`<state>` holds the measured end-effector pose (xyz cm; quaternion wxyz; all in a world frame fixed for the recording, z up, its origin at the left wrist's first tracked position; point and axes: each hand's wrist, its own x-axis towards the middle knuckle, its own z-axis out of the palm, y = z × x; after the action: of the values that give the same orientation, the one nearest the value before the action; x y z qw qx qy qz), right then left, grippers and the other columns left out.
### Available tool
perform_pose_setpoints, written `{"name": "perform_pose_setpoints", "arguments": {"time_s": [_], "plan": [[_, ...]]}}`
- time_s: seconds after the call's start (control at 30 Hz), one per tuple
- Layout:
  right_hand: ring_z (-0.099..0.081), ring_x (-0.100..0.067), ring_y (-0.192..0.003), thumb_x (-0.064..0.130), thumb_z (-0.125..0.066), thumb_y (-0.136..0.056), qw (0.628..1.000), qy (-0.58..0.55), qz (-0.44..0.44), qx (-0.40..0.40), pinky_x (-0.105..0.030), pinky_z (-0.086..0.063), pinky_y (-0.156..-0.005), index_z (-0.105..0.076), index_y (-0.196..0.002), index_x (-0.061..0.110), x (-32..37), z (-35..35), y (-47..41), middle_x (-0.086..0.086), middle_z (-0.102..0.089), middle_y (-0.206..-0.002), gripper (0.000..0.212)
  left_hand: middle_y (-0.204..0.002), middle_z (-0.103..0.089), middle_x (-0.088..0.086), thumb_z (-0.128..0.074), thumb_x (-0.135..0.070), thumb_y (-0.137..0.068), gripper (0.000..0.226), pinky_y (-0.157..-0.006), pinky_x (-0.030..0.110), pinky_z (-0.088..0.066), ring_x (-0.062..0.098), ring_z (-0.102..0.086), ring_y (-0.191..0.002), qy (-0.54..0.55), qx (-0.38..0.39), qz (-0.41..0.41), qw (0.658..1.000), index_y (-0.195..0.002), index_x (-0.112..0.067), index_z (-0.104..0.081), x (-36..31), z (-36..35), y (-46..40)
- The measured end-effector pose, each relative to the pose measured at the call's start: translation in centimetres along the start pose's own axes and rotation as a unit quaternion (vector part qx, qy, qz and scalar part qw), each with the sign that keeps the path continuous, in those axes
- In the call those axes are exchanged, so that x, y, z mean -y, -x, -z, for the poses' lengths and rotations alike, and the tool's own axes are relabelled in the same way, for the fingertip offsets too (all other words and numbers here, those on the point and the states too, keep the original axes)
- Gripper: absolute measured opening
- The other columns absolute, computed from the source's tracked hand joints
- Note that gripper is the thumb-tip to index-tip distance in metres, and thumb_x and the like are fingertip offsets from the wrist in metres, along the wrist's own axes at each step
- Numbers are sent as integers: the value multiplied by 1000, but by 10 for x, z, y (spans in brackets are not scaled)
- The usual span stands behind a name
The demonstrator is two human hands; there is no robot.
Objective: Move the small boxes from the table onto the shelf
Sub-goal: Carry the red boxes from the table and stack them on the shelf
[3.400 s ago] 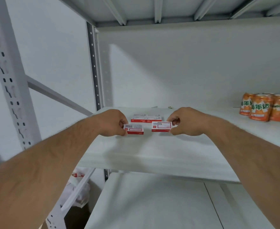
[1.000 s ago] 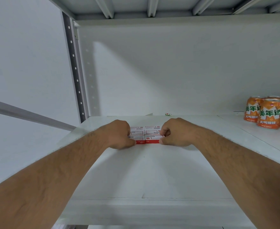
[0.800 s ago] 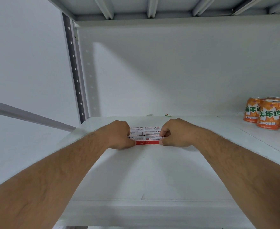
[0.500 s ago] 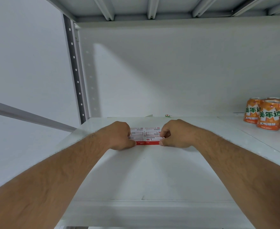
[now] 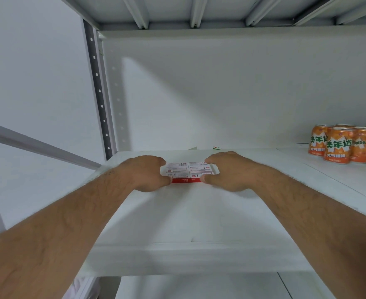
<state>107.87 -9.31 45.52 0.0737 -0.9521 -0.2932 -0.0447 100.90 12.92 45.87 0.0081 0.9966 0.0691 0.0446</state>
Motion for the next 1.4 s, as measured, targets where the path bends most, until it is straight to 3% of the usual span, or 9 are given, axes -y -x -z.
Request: {"name": "perform_pose_setpoints", "arguments": {"time_s": [0.07, 0.37, 0.53, 0.73, 0.9, 1.03, 1.2, 1.33, 1.4], "plan": [[-48, -21, -112, 65, -48, -87, 1000, 10, 12, -3, -41, -48, -94, -57, -105, 31, 15, -3, 5, 9, -55, -106, 40, -154, -36, -7, -44, -63, -90, 73, -112, 39, -34, 18, -39, -139, -19, -7, -5, 1000, -152, -30, -26, -2, -2, 9], [-47, -23, -120, 62, -50, -90, 998, 0, 67, -4, -41, -45, -96, -49, -136, 27, 62, -6, 42, 1, -52, -129, 57, -149, -43, -6, -44, -57, -90, 69, -108, 38, -38, 22, -44, -134, -18, -45, 60, 997, -151, -30, -28, -16, 3, 78], [-50, -26, -123, 61, -51, -92, 992, -3, 123, -18, -44, -46, -99, -44, -144, 23, 65, 0, 72, -2, -50, -139, 65, -150, -43, -2, -46, -55, -91, 68, -104, 37, -42, 24, -45, -133, -21, -73, 123, 990, -151, -28, -29, -44, 2, 132], [-40, -28, -137, 59, -49, -95, 977, -5, 213, 3, -44, -39, -109, -34, -152, 19, 63, 1, 118, -6, -40, -153, 71, -150, -43, 0, -45, -56, -90, 67, -105, 40, -41, 25, -44, -133, -39, -62, 215, 974, -149, -26, -33, -78, -6, 199], [-42, -29, -137, 58, -51, -95, 961, -27, 275, 7, -42, -39, -109, -33, -153, 20, 74, 1, 157, -5, -39, -155, 71, -151, -40, -1, -44, -54, -90, 68, -105, 43, -42, 25, -43, -134, -42, -65, 279, 957, -150, -26, -31, -95, -8, 256], [-45, -26, -134, 53, -52, -96, 946, -57, 319, 10, -41, -42, -106, -36, -151, 19, 96, -5, 190, -5, -41, -152, 67, -140, -52, -3, -44, -55, -90, 62, -99, 42, -48, 24, -52, -123, -58, -74, 325, 941, -145, -26, -38, -100, -11, 304], [-46, -27, -134, 52, -51, -97, 924, -66, 376, 14, -41, -42, -106, -35, -152, 19, 131, -14, 237, -4, -41, -153, 66, -138, -54, 1, -45, -54, -90, 58, -97, 44, -50, 26, -55, -121, -59, -85, 372, 922, -141, -25, -44, -107, -15, 370], [-43, -27, -138, 51, -51, -98, 907, -70, 412, 50, -43, -39, -110, -35, -151, 18, 164, -35, 282, -5, -39, -155, 65, -115, -63, 2, -44, -54, -91, 53, -85, 41, -55, 23, -62, -102, -67, -82, 407, 907, -131, -20, -53, -117, -35, 431], [-46, -28, -135, 50, -52, -98, 900, -66, 425, 69, -43, -41, -107, -39, -149, 19, 181, -49, 309, -6, -43, -152, 61, -125, -61, 0, -44, -57, -90, 57, -85, 39, -54, 24, -61, -108, -58, -75, 429, 898, -135, -22, -50, -121, -50, 466]]}}
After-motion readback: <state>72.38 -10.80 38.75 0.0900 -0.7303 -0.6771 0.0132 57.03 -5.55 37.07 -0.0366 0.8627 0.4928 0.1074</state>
